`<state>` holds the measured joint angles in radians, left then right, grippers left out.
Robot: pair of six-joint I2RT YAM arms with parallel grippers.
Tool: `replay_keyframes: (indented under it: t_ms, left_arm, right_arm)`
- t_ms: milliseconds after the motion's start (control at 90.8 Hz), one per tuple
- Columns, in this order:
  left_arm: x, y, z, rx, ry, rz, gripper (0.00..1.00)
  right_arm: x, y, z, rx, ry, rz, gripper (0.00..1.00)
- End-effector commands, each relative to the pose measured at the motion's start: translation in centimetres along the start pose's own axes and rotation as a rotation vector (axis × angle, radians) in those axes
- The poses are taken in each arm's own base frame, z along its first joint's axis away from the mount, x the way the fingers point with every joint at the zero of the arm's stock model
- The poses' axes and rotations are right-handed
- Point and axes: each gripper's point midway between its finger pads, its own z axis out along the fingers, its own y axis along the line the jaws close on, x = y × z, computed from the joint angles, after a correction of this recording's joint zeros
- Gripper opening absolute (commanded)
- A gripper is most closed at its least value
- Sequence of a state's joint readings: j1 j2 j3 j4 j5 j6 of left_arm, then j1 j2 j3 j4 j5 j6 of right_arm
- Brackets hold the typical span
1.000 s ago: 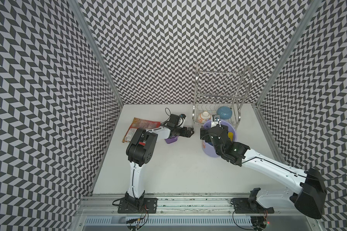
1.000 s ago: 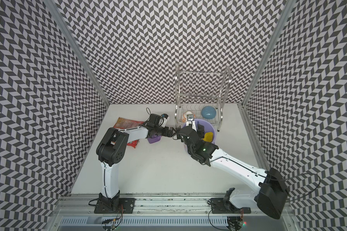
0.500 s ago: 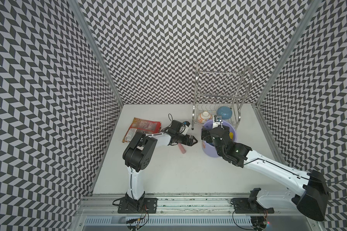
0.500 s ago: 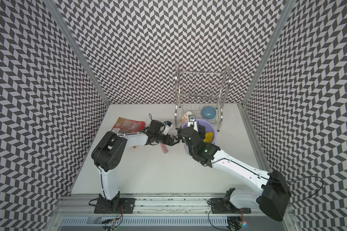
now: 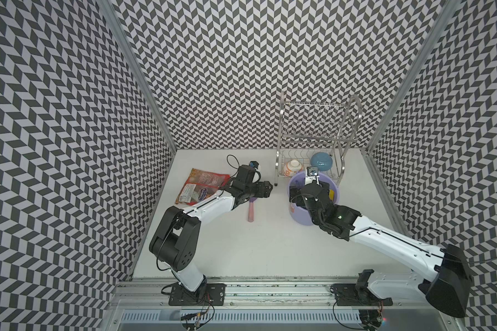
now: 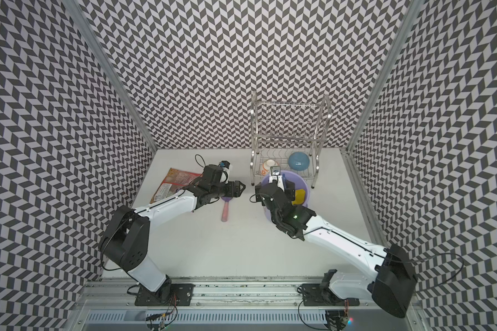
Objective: Organize the gardening tools
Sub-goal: Pick up the gardening tool from the center of the board.
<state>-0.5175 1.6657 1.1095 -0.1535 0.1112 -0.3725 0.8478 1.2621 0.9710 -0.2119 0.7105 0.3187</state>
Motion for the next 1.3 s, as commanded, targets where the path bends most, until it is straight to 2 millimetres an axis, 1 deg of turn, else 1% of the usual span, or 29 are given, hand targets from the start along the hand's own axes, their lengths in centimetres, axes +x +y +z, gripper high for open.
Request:
replay_keyframes:
  t_ms: [0, 132, 231, 308, 375, 485, 683, 837, 892, 925, 1024, 1091, 1179, 1289]
  left_arm:
    - [4.4, 3.8, -0.4, -0.207, 0.136, -0.023, 0.73]
    - [7.9, 5.6, -1.1, -0.304, 0.208, -0.003, 0.70]
    - [9.5, 5.8, -1.4, -0.324, 0.235, -0.018, 0.68]
    - [10.3, 5.7, -1.4, -0.333, 0.248, -0.008, 0.68]
    - [11.1, 6.2, -1.2, -0.353, 0.264, -0.004, 0.68]
    - [12.1, 6.7, -0.5, -0.368, 0.285, -0.005, 0.65]
    - [12.7, 6.8, 0.5, -0.354, 0.282, -0.009, 0.50]
    - [13.2, 7.3, 1.1, -0.363, 0.282, -0.008, 0.44]
    - [13.4, 7.5, 1.3, -0.367, 0.281, -0.007, 0.38]
    - [13.3, 7.5, 1.3, -0.369, 0.275, -0.006, 0.33]
    - [12.9, 7.6, 1.3, -0.370, 0.249, 0.002, 0.13]
    - [11.9, 7.4, 1.0, -0.368, 0.205, 0.009, 0.00]
    - [9.9, 7.0, 0.2, -0.363, 0.127, 0.021, 0.00]
    - [5.9, 5.6, -1.7, -0.337, -0.024, 0.062, 0.00]
  right_arm:
    - [-1.1, -0.9, -0.7, 0.019, -0.044, 0.039, 1.00]
    - [-1.1, -1.1, -0.7, 0.021, -0.056, 0.040, 1.00]
    - [-0.9, -1.0, -0.6, 0.024, -0.053, 0.038, 1.00]
    - [-0.8, -0.9, -0.4, 0.024, -0.049, 0.036, 1.00]
    - [-0.7, -0.9, -0.3, 0.024, -0.048, 0.037, 1.00]
    - [-0.7, -0.9, -0.5, 0.023, -0.050, 0.044, 1.00]
    - [-0.8, -1.2, -0.7, 0.025, -0.055, 0.051, 1.00]
    - [-1.0, -1.4, -0.8, 0.030, -0.059, 0.058, 1.00]
    - [-1.0, -1.5, -0.8, 0.032, -0.062, 0.061, 1.00]
    - [-1.1, -1.5, -0.8, 0.031, -0.062, 0.063, 1.00]
    - [-1.2, -1.7, -0.8, 0.020, -0.059, 0.077, 1.00]
    - [-1.3, -1.9, -0.7, 0.001, -0.054, 0.091, 1.00]
    - [-1.7, -2.1, -0.9, -0.027, -0.049, 0.103, 1.00]
    - [-2.4, -1.9, -1.2, -0.072, -0.040, 0.110, 1.00]
